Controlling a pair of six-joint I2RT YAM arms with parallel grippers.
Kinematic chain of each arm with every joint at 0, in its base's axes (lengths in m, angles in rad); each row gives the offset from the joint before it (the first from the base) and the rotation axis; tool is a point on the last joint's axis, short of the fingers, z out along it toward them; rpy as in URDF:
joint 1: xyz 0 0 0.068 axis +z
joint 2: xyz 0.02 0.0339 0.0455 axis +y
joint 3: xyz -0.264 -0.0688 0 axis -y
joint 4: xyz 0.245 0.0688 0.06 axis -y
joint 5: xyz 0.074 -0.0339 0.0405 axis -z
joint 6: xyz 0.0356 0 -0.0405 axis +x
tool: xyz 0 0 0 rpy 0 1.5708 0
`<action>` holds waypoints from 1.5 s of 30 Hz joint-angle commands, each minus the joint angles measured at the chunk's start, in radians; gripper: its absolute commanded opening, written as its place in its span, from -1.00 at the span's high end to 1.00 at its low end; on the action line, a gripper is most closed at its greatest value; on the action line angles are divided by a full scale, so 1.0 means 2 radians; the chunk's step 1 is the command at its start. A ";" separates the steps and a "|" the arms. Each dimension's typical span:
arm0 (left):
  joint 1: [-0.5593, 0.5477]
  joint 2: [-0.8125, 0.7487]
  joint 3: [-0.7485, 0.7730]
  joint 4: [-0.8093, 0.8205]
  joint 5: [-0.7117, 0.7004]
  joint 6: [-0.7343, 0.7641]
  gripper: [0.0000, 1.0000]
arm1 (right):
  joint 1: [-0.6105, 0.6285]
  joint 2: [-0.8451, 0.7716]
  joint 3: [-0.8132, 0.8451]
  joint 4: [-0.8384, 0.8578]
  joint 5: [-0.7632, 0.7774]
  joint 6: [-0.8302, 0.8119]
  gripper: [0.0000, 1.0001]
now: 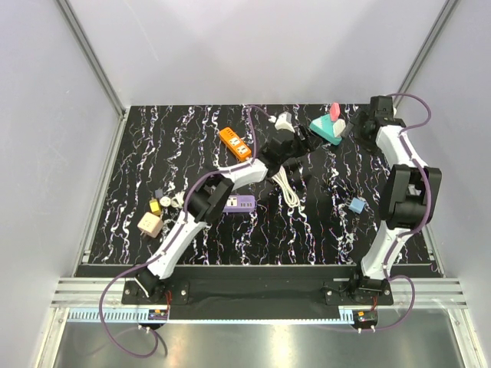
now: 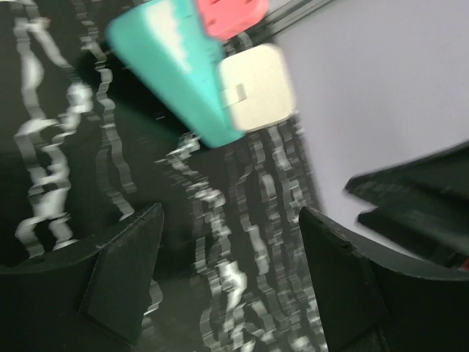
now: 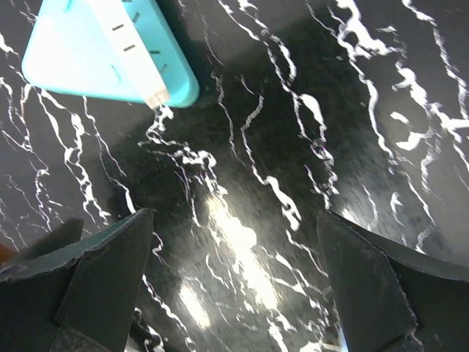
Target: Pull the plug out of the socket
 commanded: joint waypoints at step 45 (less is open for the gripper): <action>0.093 -0.140 -0.114 0.071 0.170 0.062 -0.59 | -0.002 0.178 0.166 0.121 -0.129 -0.062 -0.01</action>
